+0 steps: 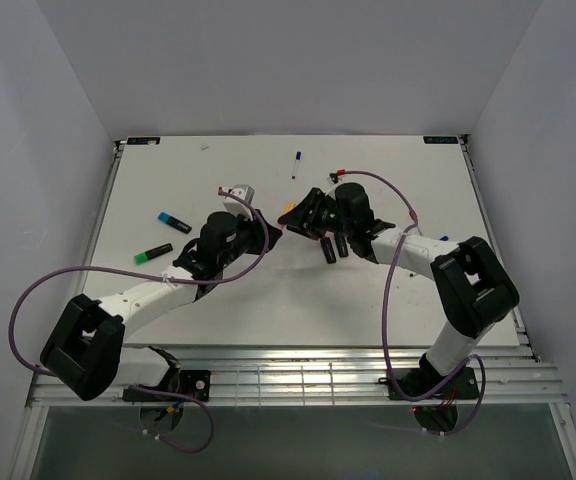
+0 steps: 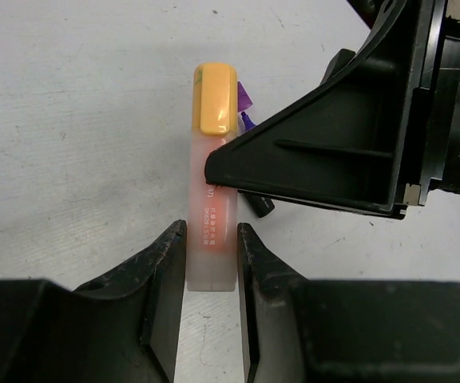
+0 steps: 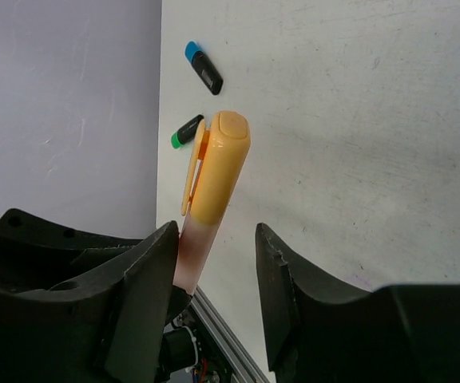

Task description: Open the pen caps

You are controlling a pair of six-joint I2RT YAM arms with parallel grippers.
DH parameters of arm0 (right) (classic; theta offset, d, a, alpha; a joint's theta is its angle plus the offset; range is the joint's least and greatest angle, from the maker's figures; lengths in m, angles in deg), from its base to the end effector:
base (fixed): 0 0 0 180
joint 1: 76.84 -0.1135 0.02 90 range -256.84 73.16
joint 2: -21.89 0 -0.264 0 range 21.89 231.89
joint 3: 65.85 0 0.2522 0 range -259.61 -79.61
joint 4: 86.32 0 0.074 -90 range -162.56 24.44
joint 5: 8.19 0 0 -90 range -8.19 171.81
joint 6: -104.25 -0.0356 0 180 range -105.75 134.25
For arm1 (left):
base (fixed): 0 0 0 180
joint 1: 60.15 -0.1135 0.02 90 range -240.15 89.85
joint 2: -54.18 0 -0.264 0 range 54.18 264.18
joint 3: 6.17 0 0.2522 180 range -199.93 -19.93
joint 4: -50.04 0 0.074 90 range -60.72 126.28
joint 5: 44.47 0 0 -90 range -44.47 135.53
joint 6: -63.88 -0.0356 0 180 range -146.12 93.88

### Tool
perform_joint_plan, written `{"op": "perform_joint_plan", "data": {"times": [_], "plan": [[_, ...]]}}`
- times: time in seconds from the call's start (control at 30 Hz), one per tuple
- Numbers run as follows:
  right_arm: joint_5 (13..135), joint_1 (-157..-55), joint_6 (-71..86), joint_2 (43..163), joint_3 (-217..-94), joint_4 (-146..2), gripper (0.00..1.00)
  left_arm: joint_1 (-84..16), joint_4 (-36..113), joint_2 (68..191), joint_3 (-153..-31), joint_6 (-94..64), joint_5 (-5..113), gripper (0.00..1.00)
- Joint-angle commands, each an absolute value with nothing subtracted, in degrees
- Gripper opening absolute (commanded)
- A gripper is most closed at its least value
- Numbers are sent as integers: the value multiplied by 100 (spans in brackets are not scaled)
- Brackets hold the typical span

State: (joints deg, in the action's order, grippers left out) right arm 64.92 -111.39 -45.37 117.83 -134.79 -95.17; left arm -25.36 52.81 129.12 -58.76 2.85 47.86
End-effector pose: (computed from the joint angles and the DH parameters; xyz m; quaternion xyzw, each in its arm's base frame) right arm 0.3028 0.2210 0.2279 0.0897 0.8006 0.5060 0.3081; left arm 0.2356 -0.1655 0.2358 0.0532 0.8152 -0.3186 0.4807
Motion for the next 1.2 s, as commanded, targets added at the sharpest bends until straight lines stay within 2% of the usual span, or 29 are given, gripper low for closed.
{"op": "perform_joint_plan", "data": {"times": [0.0, 0.07, 0.17, 0.2, 0.3, 0.33, 0.37, 0.43, 0.5, 0.6, 0.77, 0.83, 0.93, 1.03, 1.17], "plan": [[6484, -11288, -4709, 11971, -13577, -9840, 49, -2508, 5412, 12678, -5878, 297, 4808, 0], [6458, -11305, -4745, 12076, -13586, -9884, 47, -2508, 5420, 12669, -5869, 323, 4808, 0], [6362, -11323, -4789, 12191, -13656, -9972, 36, -2508, 5420, 12652, -5860, 288, 4817, 0], [6335, -11323, -4798, 12217, -13682, -10050, 27, -2508, 5412, 12634, -5851, 288, 4808, 0], [6291, -11332, -4798, 12244, -13674, -10078, 8, -2508, 5359, 12660, -5895, 288, 4878, 1], [6300, -11332, -4745, 12200, -13665, -10008, 8, -2508, 5324, 12687, -5921, 280, 4895, 10], [6352, -11332, -4588, 12165, -13656, -9929, 8, -2508, 5280, 12696, -5948, 297, 4896, 31], [6414, -11288, -4333, 11990, -13578, -9692, 8, -2516, 5087, 12713, -6053, 350, 4887, 48], [6309, -11183, -3929, 11901, -13507, -9568, 8, -2534, 4938, 12678, -6149, 358, 4965, 62], [5712, -10937, -3377, 11813, -13358, -9471, 8, -2587, 4832, 12529, -6211, 358, 5150, 68], [4870, -10603, -2523, 11488, -13042, -9260, 8, -2867, 4805, 12396, -6299, 394, 5808, 70], [4544, -10558, -2109, 11296, -12962, -9251, 8, -3140, 4910, 12475, -6265, 498, 6482, 66], [4174, -10532, -1714, 11163, -12918, -9216, 8, -3518, 5507, 12800, -6159, 718, 7711, 60], [3629, -10541, -1546, 11215, -13006, -9181, 8, -3571, 6148, 13187, -6159, 938, 8444, 60], [3260, -10541, -1572, 11198, -12988, -9330, 8, -3571, 7246, 13460, -6045, 1342, 9429, 64]]}}
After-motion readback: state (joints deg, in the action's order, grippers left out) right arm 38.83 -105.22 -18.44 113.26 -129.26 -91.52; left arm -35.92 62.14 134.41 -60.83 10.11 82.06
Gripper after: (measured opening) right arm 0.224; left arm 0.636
